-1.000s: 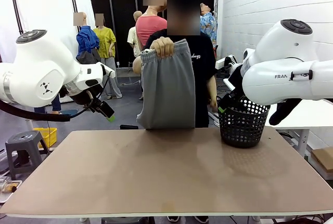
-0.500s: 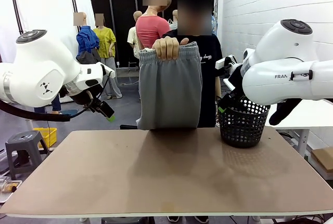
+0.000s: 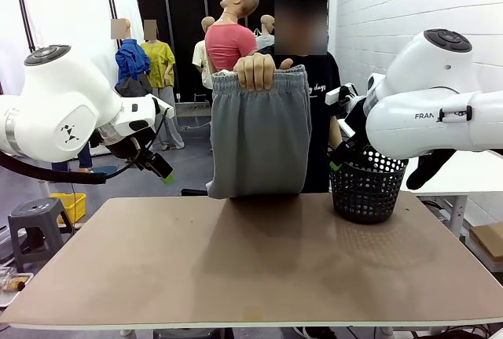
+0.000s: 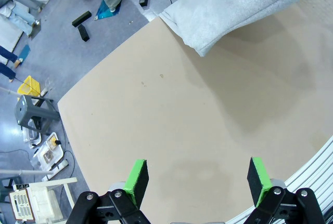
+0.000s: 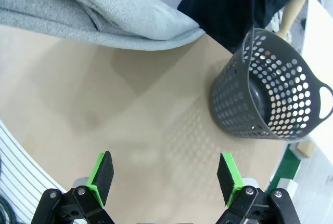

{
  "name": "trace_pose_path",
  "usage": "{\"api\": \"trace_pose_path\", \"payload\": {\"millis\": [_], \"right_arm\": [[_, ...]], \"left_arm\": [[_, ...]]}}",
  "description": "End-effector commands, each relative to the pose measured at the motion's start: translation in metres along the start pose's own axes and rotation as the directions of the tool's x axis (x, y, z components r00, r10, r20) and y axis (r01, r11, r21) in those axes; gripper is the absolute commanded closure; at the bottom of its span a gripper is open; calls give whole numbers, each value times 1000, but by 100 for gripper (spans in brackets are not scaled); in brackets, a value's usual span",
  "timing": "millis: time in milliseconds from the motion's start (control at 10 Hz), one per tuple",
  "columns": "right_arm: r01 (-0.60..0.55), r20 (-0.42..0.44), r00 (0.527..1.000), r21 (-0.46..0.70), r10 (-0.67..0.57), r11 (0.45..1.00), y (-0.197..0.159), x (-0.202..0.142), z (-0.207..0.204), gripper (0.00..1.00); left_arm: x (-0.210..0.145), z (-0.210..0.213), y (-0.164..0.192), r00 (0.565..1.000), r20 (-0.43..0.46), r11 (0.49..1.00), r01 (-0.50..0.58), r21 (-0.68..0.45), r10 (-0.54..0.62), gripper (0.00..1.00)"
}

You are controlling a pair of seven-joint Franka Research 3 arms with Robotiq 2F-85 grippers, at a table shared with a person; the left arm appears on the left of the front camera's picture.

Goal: Fold the training pants.
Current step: Grab both ends of the Training pants handed by a person.

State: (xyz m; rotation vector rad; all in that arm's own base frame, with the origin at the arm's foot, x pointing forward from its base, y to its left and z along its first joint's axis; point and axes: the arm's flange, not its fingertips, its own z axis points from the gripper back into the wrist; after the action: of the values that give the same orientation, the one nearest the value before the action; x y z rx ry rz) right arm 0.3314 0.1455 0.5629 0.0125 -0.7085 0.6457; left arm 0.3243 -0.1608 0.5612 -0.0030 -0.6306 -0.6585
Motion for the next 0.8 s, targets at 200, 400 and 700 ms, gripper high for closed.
{"api": "trace_pose_path", "payload": {"millis": [200, 400, 700], "right_arm": [[1, -1, 1000, 3, -1, 1000, 0, 0, -1, 0], [1, -1, 1000, 3, -1, 1000, 0, 0, -1, 0], [0, 0, 1000, 0, 0, 1000, 0, 0, 0, 0]], "left_arm": [[1, -1, 1, 1000, -1, 1000, 10, -2, -10, 0], [1, -1, 1, 1000, -1, 1000, 10, -2, -10, 0], [0, 0, 0, 1000, 0, 1000, 0, 0, 0, 0]]}}
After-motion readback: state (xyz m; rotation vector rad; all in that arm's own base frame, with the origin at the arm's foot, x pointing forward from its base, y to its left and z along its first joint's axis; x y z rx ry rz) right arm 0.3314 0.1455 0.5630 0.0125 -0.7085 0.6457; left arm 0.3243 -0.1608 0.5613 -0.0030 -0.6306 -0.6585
